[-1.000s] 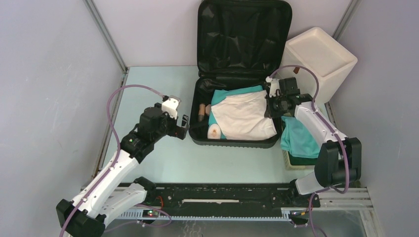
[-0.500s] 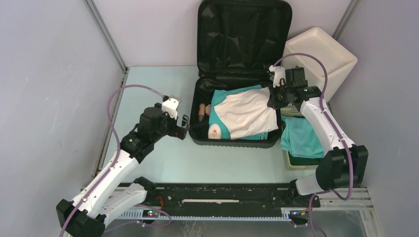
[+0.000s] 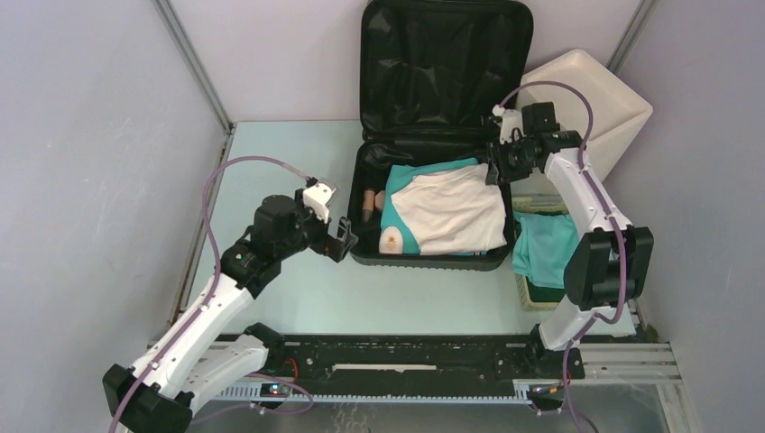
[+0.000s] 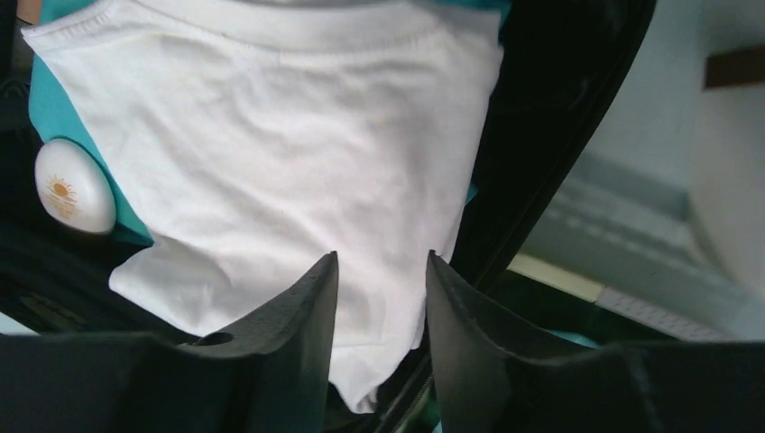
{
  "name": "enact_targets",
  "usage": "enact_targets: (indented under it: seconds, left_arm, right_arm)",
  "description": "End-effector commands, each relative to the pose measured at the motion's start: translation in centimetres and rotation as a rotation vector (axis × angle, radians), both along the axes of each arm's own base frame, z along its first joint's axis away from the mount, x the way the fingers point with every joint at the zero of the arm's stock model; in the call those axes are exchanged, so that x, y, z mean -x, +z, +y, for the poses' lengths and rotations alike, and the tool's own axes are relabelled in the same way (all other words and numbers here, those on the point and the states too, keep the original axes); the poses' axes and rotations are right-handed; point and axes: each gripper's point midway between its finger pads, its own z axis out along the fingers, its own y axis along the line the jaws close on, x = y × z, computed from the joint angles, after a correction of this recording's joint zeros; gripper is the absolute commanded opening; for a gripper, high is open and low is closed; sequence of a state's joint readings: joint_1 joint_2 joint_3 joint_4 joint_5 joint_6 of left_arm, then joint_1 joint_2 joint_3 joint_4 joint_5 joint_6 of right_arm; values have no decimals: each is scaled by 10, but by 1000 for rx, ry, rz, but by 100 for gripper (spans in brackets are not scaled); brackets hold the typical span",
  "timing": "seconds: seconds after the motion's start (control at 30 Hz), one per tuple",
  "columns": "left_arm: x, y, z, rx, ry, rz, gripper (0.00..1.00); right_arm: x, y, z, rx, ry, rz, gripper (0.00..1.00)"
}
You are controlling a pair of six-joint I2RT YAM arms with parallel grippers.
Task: Open, take out, and arrange the luggage
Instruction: Pick up the clothes from the opened luggage.
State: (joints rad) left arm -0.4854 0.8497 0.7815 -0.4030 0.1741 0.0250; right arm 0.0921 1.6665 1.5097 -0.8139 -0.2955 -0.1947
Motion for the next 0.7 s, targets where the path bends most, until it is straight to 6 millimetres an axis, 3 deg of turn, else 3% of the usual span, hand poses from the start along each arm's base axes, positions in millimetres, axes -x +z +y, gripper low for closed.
enact_targets:
  seconds: [0.0, 0.13, 0.2, 0.27, 0.33, 0.4, 0.5, 0.67]
  left_arm:
    - [10, 16, -18, 66, -133, -52, 100]
    - [12, 19, -20, 74, -145, -66, 100]
    - [12, 19, -21, 77, -150, -66, 100]
    - [12, 19, -22, 80, -158, -60, 100]
    - [12, 19, -23, 82, -159, -59, 100]
    - [13, 20, -22, 82, -158, -62, 100]
    - [14, 21, -21, 84, -155, -70, 100]
    - [15, 22, -22, 87, -159, -70, 100]
  right_arm:
    - [-3, 26, -4, 36, 99, -44, 53]
    - [16, 56, -11, 57, 230, -129, 61]
    - [37, 71, -1, 25, 379, -191, 61]
    - [73, 78, 21, -26, 624, -257, 61]
    - [106, 67, 31, 5, 847, -298, 61]
    - [121, 45, 31, 94, 986, -308, 62]
    - [128, 12, 24, 223, 1080, -251, 62]
    - [114, -16, 15, 327, 1055, -148, 55]
